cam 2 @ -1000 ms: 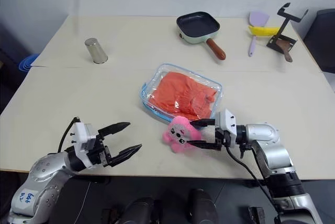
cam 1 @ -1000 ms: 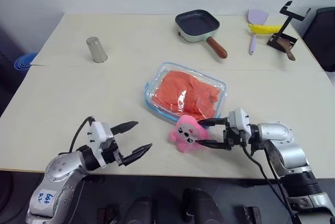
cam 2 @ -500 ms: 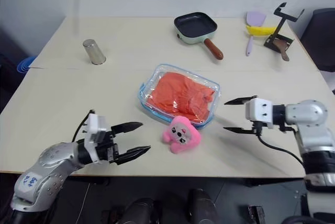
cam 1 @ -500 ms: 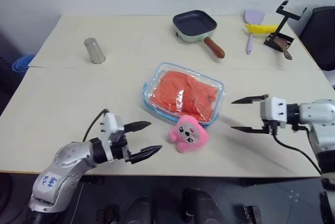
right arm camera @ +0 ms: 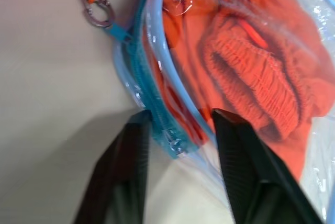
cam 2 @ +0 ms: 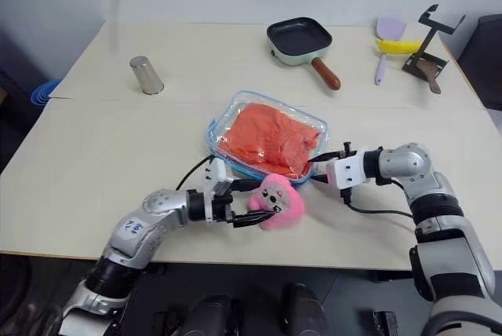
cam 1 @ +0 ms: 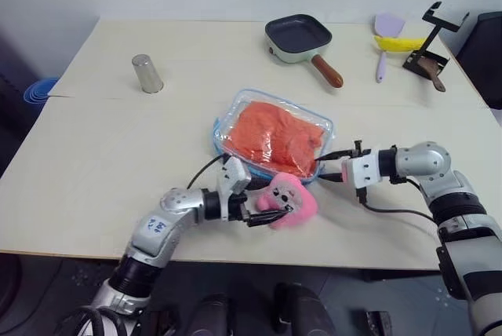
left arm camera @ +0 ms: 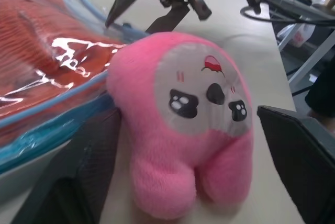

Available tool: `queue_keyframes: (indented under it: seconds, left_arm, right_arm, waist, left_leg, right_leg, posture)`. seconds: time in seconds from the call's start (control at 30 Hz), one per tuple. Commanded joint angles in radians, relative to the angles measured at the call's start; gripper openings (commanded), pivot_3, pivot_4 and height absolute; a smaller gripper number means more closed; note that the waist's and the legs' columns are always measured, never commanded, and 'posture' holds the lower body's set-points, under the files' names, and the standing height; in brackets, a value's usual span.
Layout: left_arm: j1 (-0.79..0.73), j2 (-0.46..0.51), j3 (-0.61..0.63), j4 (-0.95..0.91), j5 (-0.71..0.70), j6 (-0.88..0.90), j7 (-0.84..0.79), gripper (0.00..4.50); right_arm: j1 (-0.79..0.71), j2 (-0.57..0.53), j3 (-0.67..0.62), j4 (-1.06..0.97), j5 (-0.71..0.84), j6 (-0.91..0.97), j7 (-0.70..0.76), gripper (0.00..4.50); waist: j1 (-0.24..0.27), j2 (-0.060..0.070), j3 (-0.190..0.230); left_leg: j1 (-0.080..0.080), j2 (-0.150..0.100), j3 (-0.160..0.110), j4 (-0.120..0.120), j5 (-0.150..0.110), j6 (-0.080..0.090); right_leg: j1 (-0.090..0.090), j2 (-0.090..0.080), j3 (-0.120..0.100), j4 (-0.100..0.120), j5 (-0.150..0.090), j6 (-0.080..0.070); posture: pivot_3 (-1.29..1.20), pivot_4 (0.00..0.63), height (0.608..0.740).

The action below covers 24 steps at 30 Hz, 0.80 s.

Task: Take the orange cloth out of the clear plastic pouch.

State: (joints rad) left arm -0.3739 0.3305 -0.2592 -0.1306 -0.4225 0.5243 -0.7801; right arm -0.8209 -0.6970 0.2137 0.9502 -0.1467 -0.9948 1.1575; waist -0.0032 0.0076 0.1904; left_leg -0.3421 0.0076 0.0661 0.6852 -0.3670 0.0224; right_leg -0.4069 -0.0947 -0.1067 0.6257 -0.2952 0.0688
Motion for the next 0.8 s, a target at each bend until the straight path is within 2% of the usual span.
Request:
queue_keyframes:
  seconds: [0.03,0.07,0.1,0.37,0.53,0.8]
  left_arm:
    - [-0.025,-0.03,-0.021,0.025,0.012,-0.016,-0.017,3.04]
    - [-0.025,-0.036,-0.02,0.029,0.011,-0.008,-0.016,2.73]
    - [-0.025,-0.039,-0.022,0.03,0.014,-0.009,-0.015,2.44]
    - [0.023,-0.018,0.015,-0.012,0.0,0.003,-0.014,0.15]
    - [0.067,0.022,0.093,-0.068,-0.045,0.024,-0.018,0.05]
    - [0.147,0.185,0.251,-0.091,-0.068,0.022,-0.049,0.05]
  right_arm:
    - [-0.014,-0.011,0.001,0.014,0.023,-0.029,0.003,0.44]
    - [-0.013,-0.013,0.002,0.018,0.026,-0.031,0.004,0.09]
    - [-0.012,-0.017,0.004,0.023,0.023,-0.037,0.002,0.0]
    - [-0.015,-0.032,0.002,0.055,0.016,-0.05,-0.016,0.0]
    - [-0.02,-0.04,-0.006,0.066,0.007,-0.046,-0.051,0.0]
    - [-0.028,-0.096,-0.007,0.108,-0.005,-0.076,-0.069,0.0]
  waist:
    - [0.0,0.0,0.0]
    - [0.0,0.0,0.0]
    - [0.0,0.0,0.0]
    - [0.0,0.0,0.0]
    - [-0.001,0.0,0.0]
    - [-0.002,0.0,0.0]
  left_leg:
    - [0.0,0.0,0.0,0.0,0.0,0.0]
    - [0.0,0.0,0.0,0.0,0.0,0.0]
    - [0.0,0.0,0.0,0.0,0.0,0.0]
    - [0.0,0.0,0.0,0.0,0.0,0.0]
    - [0.0,0.0,-0.001,0.001,0.0,0.0]
    - [0.0,0.0,-0.001,0.001,0.0,0.0]
  right_leg:
    - [0.0,0.0,0.0,0.0,0.0,0.0]
    - [0.0,0.0,0.0,0.0,0.0,0.0]
    - [0.0,0.0,0.0,0.001,0.0,0.0]
    - [0.0,0.0,0.0,0.0,0.0,0.0]
    - [0.0,0.0,0.0,0.0,0.0,0.0]
    - [0.0,0.0,0.0,0.0,0.0,0.0]
  posture:
    - [0.0,0.15,0.74]
    - [0.0,0.15,0.74]
    - [0.0,0.15,0.74]
    - [0.0,0.15,0.74]
    - [0.0,0.15,0.74]
    - [0.0,0.15,0.74]
